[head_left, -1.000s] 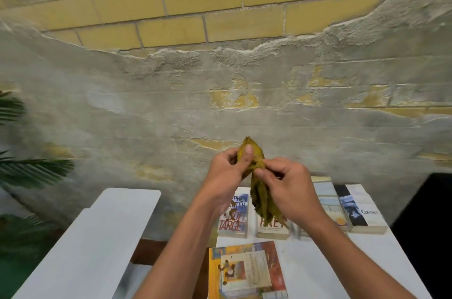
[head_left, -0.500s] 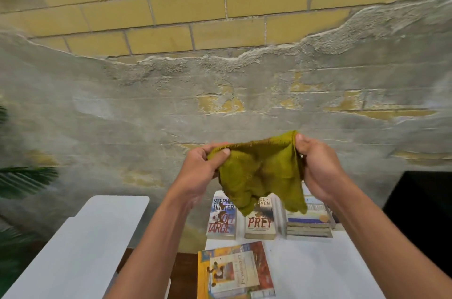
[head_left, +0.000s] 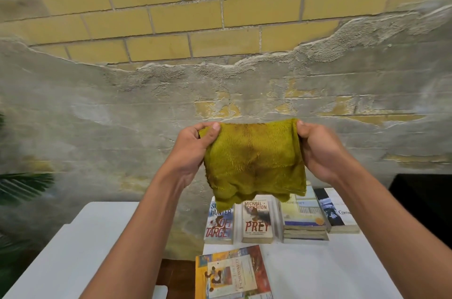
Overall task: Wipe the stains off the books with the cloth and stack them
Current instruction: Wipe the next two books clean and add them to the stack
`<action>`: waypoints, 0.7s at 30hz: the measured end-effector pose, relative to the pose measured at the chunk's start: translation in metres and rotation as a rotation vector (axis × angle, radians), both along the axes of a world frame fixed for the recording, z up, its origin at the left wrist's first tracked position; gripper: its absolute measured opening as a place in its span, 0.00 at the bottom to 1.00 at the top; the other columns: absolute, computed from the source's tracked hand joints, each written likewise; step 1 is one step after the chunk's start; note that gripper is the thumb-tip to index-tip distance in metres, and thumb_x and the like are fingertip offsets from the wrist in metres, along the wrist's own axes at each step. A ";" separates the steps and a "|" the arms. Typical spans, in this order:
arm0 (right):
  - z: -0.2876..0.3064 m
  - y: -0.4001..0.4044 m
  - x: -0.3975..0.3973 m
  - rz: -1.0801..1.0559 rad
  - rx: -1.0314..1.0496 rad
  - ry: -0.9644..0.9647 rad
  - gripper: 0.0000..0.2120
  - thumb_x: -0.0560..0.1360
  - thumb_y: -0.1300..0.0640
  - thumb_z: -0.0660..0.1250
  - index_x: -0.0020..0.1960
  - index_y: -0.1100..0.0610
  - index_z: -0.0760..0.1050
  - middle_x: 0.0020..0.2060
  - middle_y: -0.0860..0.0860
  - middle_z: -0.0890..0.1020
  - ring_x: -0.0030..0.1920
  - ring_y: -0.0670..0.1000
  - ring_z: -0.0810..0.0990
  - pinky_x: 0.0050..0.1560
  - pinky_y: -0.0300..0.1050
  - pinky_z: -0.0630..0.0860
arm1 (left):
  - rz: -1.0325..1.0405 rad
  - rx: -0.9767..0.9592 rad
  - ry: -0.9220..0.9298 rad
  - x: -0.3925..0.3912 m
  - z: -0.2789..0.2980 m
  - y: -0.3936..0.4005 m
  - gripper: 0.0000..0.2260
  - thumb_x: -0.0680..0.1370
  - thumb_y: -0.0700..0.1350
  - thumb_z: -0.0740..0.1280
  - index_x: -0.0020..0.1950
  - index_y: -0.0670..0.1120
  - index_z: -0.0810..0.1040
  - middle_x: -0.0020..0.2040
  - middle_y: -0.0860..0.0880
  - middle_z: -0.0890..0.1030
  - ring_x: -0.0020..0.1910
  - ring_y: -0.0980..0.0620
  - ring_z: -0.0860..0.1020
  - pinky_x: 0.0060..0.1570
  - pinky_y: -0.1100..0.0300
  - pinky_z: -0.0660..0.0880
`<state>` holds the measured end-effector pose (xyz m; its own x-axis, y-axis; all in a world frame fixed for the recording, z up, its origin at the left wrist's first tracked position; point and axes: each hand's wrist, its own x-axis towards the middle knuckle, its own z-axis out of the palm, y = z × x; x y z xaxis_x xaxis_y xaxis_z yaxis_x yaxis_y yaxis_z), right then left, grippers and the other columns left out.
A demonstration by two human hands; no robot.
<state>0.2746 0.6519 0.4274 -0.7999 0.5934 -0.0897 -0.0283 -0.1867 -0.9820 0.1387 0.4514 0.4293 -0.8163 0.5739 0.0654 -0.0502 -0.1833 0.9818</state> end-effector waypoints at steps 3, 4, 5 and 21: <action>0.000 -0.002 -0.002 0.023 0.078 -0.010 0.24 0.85 0.44 0.51 0.57 0.60 0.79 0.52 0.56 0.85 0.54 0.53 0.84 0.58 0.52 0.78 | -0.001 -0.012 -0.023 0.000 0.003 0.003 0.12 0.79 0.45 0.69 0.59 0.39 0.81 0.46 0.42 0.86 0.44 0.49 0.85 0.39 0.59 0.81; 0.001 -0.004 -0.002 0.041 0.145 -0.027 0.24 0.83 0.42 0.54 0.55 0.59 0.80 0.50 0.55 0.86 0.52 0.52 0.84 0.56 0.50 0.79 | -0.014 -0.033 -0.023 0.000 0.005 0.003 0.13 0.79 0.45 0.70 0.58 0.38 0.81 0.46 0.41 0.86 0.44 0.48 0.85 0.40 0.58 0.81; 0.001 -0.006 -0.002 0.050 0.229 -0.044 0.21 0.81 0.42 0.59 0.53 0.58 0.80 0.48 0.54 0.86 0.51 0.52 0.84 0.54 0.48 0.79 | -0.035 -0.065 -0.011 -0.001 0.007 0.003 0.13 0.78 0.46 0.70 0.56 0.37 0.82 0.46 0.41 0.86 0.43 0.48 0.85 0.40 0.58 0.81; 0.007 0.006 -0.012 -0.160 0.262 0.111 0.11 0.83 0.55 0.61 0.50 0.59 0.80 0.46 0.57 0.83 0.49 0.55 0.81 0.59 0.57 0.77 | -0.129 -0.166 0.229 -0.011 0.026 -0.013 0.08 0.80 0.44 0.65 0.45 0.43 0.81 0.33 0.52 0.80 0.32 0.58 0.76 0.34 0.65 0.76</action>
<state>0.2630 0.6576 0.4347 -0.6908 0.7039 0.1654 -0.1469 0.0874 -0.9853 0.1279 0.4387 0.4548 -0.7112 0.6898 0.1359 0.1637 -0.0255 0.9862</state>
